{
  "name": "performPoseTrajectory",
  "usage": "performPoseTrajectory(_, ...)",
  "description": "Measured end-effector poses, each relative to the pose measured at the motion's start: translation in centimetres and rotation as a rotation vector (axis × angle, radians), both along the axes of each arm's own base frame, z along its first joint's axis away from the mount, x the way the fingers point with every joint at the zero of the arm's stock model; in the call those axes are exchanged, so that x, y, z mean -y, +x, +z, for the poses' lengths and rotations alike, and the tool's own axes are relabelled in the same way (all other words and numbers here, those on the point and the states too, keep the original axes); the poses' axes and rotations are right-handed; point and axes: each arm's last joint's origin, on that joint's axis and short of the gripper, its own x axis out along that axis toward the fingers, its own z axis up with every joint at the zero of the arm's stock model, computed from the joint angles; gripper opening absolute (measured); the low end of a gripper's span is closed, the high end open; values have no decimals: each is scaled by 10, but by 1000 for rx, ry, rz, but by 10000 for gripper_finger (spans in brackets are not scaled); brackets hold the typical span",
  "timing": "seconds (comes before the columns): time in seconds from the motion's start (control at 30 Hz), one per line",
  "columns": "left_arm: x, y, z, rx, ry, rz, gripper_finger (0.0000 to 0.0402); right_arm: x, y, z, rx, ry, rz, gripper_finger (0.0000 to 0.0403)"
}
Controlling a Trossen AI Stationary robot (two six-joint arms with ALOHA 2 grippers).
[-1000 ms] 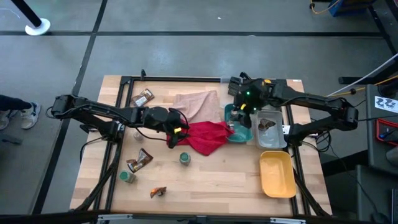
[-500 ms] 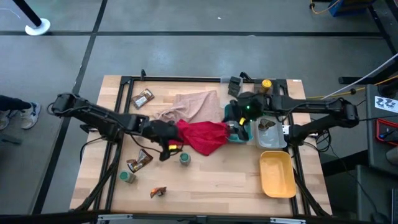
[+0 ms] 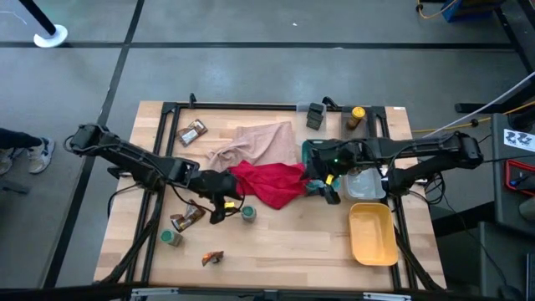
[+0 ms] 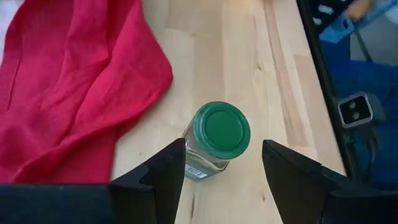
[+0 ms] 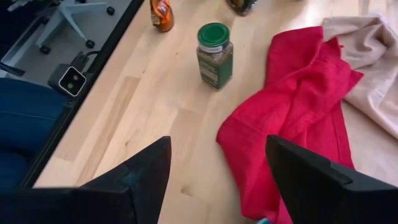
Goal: Sort spices by type
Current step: Put the right dark green seasoning bottle into the yellow bin
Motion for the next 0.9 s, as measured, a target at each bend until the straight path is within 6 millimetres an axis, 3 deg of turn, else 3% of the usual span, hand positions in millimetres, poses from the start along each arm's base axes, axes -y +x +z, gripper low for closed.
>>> performPoseTrajectory(0.37,2,0,-10,-100,-123,173,196,-2,0,0,2,-22,-13,260)
performPoseTrajectory(0.63,16,-6,-12,-121,-71,70,196,-2,0,0,2,-22,-13,260)
performPoseTrajectory(0.9,12,-5,-13,-107,-19,184,196,-2,0,0,2,-22,-13,260)
